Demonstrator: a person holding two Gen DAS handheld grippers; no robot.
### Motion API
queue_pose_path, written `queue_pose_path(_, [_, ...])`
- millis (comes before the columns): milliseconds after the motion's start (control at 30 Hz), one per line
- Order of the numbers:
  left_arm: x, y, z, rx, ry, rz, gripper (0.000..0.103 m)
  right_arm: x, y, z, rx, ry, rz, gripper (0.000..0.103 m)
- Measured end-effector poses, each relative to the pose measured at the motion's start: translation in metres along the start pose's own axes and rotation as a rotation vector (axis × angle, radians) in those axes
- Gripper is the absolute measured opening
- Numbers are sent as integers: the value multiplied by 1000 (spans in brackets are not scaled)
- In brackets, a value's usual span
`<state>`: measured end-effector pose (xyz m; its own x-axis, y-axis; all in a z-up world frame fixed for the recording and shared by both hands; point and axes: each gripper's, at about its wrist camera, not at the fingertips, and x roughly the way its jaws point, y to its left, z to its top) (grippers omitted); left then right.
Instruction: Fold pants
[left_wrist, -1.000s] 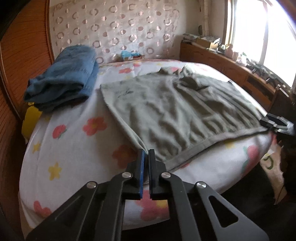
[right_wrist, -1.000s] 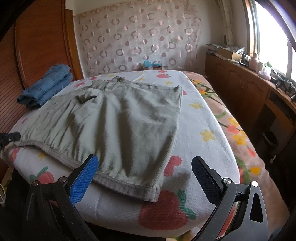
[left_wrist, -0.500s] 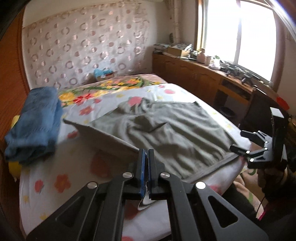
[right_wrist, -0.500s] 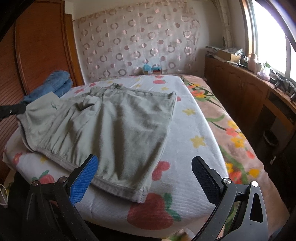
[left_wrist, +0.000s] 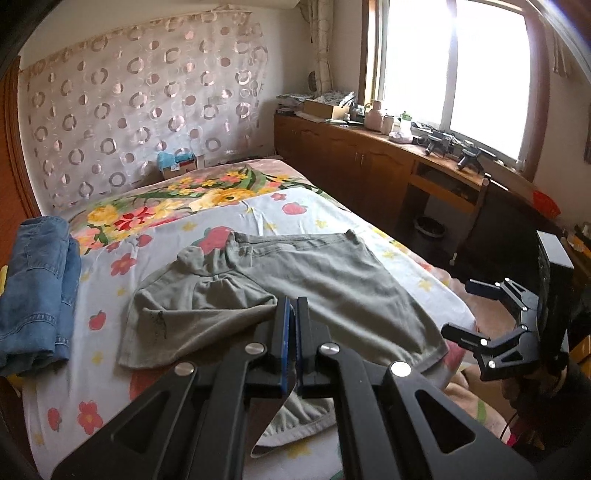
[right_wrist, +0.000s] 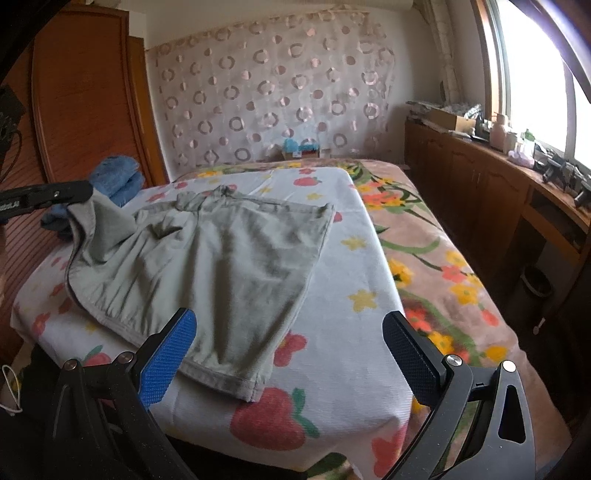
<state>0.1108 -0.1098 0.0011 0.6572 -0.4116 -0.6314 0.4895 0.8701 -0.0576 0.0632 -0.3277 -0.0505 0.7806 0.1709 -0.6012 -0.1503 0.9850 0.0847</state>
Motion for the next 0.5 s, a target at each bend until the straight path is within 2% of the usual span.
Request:
queue_pose_path(100, [1, 3, -2, -19, -6, 12, 11, 1, -1, -1, 1, 2, 2, 102])
queue_pose_path(167, [0, 5, -5, -10, -13, 46, 24, 2, 1, -1, 6, 6, 7, 102])
queue_pose_path(233, [-3, 9, -9, -3, -19, 64, 25, 4, 4, -1, 7, 7, 14, 102])
queue_pose_path(367, [-10, 29, -24, -38, -14, 82, 37, 10, 18, 3, -6, 11, 43, 102])
queue_pose_path(467, [-12, 44, -40, -66, 6, 88, 44, 14, 35, 8, -34, 8, 71, 95])
queue_pose_path(500, [-12, 47, -44, -72, 8, 90, 50, 15, 41, 10, -43, 9, 81, 92])
